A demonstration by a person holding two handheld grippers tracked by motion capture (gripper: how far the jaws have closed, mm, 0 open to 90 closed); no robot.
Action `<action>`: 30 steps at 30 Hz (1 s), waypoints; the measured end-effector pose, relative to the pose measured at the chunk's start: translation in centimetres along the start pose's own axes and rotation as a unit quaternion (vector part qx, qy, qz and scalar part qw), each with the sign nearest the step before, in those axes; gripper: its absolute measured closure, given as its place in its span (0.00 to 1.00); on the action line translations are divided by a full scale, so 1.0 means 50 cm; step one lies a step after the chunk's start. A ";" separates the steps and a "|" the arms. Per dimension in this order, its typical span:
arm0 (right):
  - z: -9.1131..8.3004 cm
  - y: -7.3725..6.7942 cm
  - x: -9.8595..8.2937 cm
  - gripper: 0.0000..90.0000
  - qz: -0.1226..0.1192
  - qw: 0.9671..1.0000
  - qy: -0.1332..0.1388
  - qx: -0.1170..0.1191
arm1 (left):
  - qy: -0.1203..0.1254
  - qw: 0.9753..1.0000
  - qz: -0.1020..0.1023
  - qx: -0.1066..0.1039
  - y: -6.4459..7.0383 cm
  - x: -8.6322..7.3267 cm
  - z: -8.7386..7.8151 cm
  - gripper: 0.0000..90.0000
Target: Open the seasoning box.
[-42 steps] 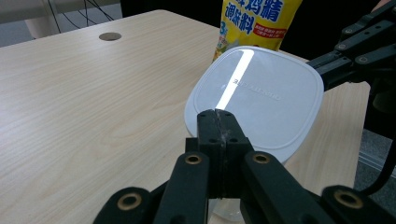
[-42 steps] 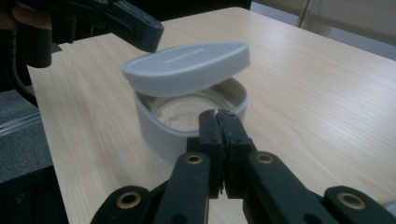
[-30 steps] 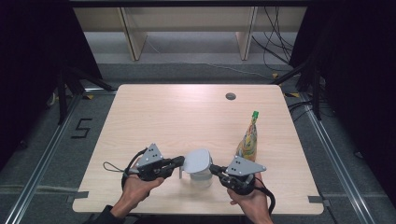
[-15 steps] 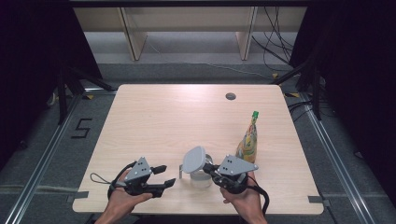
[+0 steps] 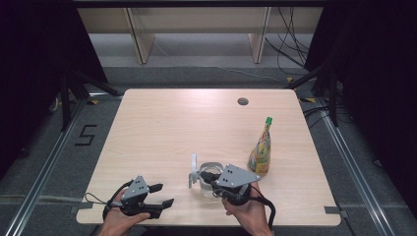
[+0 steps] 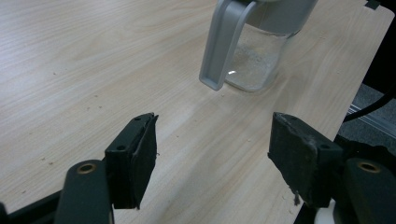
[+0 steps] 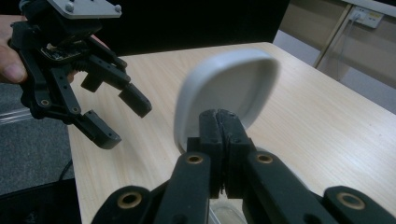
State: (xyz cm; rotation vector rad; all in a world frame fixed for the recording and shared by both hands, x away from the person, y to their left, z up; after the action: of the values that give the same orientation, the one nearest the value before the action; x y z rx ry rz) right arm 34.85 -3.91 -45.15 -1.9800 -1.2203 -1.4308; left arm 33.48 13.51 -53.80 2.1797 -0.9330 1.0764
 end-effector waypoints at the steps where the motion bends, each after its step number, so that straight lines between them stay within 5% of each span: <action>1: 0.000 0.000 0.000 1.00 0.000 1.000 0.000 0.000 | 0.000 1.000 0.000 0.000 0.000 0.000 0.000 0.35; 5: -0.010 0.011 -0.003 0.99 0.005 1.000 0.002 -0.009 | 0.006 1.000 -0.022 0.003 0.002 -0.007 0.003 0.35; 10: -0.050 0.030 -0.031 0.95 0.005 0.999 -0.001 -0.037 | -0.001 1.000 0.001 0.003 -0.001 -0.011 0.003 0.34; 16: -0.121 0.067 -0.093 0.87 0.048 0.995 -0.011 -0.085 | -0.010 1.000 0.003 0.003 0.002 -0.017 0.007 0.33; 20: -0.163 0.105 -0.142 0.75 0.082 0.987 -0.022 -0.140 | -0.009 1.000 0.007 0.003 -0.001 -0.018 0.010 0.33; 21: -0.163 0.105 -0.142 0.75 0.082 0.987 -0.022 -0.140 | -0.009 1.000 0.007 0.003 -0.001 -0.018 0.010 0.33; 24: -0.176 0.118 -0.168 0.66 0.122 0.979 -0.035 -0.160 | -0.001 1.000 0.000 0.002 0.000 -0.016 0.012 0.32; 28: -0.187 0.144 -0.186 0.54 0.124 0.970 -0.040 -0.205 | -0.011 1.000 0.002 0.005 -0.002 -0.019 0.012 0.32; 30: -0.190 0.159 -0.198 0.48 0.134 0.963 -0.046 -0.228 | -0.003 1.000 -0.017 0.002 0.004 -0.018 0.016 0.32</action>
State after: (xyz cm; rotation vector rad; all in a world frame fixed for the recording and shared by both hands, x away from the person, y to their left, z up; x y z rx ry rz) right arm 35.33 -19.26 -49.12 -2.4252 -0.6518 -1.5945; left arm 33.30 13.13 -54.93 2.1944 -0.8950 1.0576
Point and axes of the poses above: each handheld gripper's, and its own axes: z roughly forward along the jaws, x roughly out of its top, y roughly to its right, the point moved 9 cm from there along z, roughly forward along the jaws, and after that the axes turned 2 degrees about -x, right-handed, at the moved point
